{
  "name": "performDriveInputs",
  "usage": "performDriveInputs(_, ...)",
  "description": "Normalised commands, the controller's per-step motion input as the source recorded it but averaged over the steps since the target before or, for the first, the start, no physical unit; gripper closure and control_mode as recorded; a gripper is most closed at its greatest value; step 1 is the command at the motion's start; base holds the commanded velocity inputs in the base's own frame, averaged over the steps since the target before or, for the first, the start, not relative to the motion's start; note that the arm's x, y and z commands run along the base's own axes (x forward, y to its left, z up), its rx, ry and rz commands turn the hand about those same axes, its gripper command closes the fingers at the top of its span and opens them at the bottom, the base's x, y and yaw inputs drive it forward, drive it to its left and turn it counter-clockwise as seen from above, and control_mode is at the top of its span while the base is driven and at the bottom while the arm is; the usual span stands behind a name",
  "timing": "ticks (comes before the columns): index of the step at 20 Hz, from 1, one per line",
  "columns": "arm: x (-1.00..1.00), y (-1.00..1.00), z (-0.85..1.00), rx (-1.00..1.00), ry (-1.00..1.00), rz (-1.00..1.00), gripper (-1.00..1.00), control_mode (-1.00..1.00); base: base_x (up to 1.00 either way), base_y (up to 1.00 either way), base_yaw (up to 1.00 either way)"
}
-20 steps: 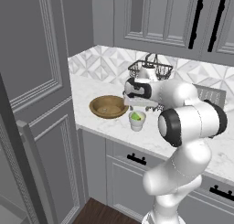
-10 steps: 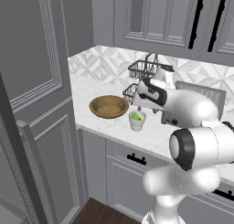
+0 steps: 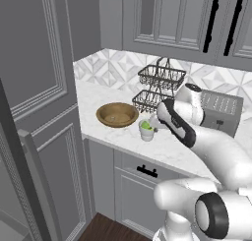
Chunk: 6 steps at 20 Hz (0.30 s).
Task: Grab a lemon wedge from the fridge and one ice cube from the ice bowl, and put them in the glass of lemonade.
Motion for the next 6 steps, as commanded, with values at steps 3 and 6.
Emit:
performDriveInputs(3,-0.53,0.31,0.01,0.00,-0.07,0.12,-1.00,-1.00,0.00,0.00,0.00)
performDriveInputs(6,-0.48,0.19,0.03,0.00,-0.11,0.11,-1.00,-1.00,0.00,0.00,0.00)
